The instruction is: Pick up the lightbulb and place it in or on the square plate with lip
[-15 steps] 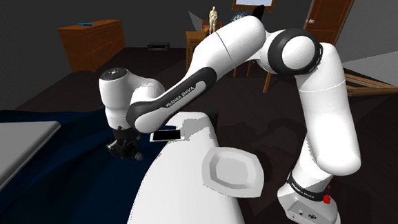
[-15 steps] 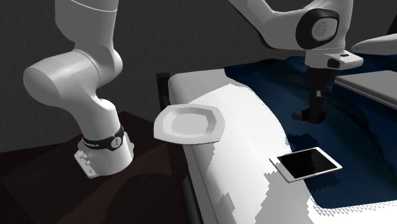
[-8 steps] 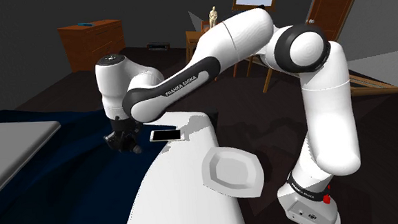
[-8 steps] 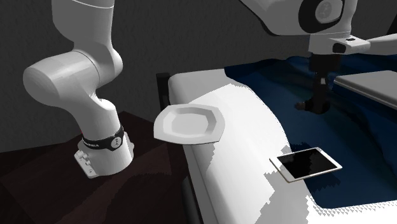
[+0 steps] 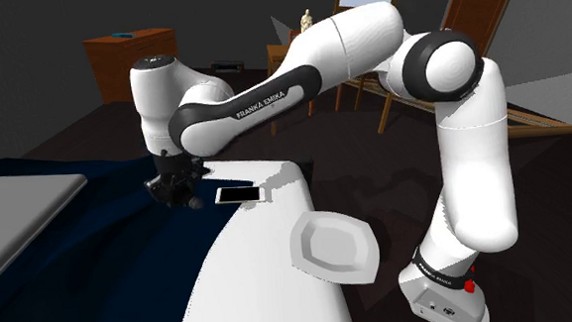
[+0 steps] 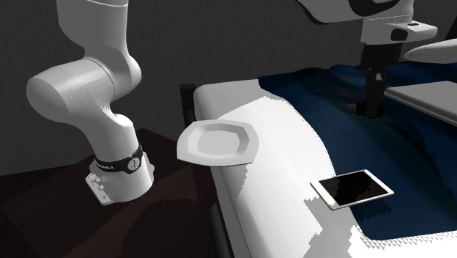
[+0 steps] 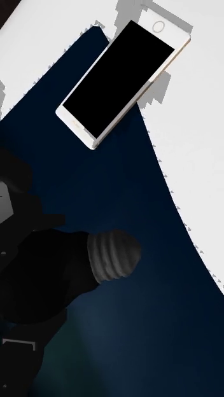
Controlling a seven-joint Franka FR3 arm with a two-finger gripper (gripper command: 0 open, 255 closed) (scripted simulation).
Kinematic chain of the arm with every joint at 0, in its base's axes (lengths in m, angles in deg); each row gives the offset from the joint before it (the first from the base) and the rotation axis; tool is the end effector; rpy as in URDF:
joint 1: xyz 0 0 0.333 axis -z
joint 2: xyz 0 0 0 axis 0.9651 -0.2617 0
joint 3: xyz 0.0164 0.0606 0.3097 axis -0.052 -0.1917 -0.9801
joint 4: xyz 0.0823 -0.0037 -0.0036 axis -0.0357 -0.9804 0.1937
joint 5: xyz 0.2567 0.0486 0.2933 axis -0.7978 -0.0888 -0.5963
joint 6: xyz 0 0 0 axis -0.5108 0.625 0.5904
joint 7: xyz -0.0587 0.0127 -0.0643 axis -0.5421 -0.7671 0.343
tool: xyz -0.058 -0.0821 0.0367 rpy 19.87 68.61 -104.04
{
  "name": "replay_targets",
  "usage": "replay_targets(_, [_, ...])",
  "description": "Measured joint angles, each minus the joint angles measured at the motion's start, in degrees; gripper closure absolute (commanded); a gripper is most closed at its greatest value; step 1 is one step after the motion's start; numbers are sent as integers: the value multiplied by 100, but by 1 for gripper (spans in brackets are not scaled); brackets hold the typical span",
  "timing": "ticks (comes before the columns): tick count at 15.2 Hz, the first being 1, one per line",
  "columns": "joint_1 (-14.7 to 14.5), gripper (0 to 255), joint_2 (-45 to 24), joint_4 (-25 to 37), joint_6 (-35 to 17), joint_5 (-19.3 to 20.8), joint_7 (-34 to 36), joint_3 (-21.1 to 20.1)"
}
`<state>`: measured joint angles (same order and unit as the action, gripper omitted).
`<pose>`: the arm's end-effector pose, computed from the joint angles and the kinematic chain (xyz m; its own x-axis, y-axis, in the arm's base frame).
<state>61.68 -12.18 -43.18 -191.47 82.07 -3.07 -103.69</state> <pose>0.5520 0.3855 0.4108 0.9859 0.0590 0.1565 0.0505 -0.9970 0.0581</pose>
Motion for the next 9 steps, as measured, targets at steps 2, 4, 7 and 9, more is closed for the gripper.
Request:
replay_targets(2, [122, 255, 300, -421, -151, -106, -36, -42])
replay_targets(4, [259, 255, 775, -1027, -329, -293, -74, -118])
replay_targets(7, [457, 255, 1507, -1967, -656, -627, -225, -192])
replay_targets(9, [540, 255, 2010, -2532, -805, -899, -370, -221])
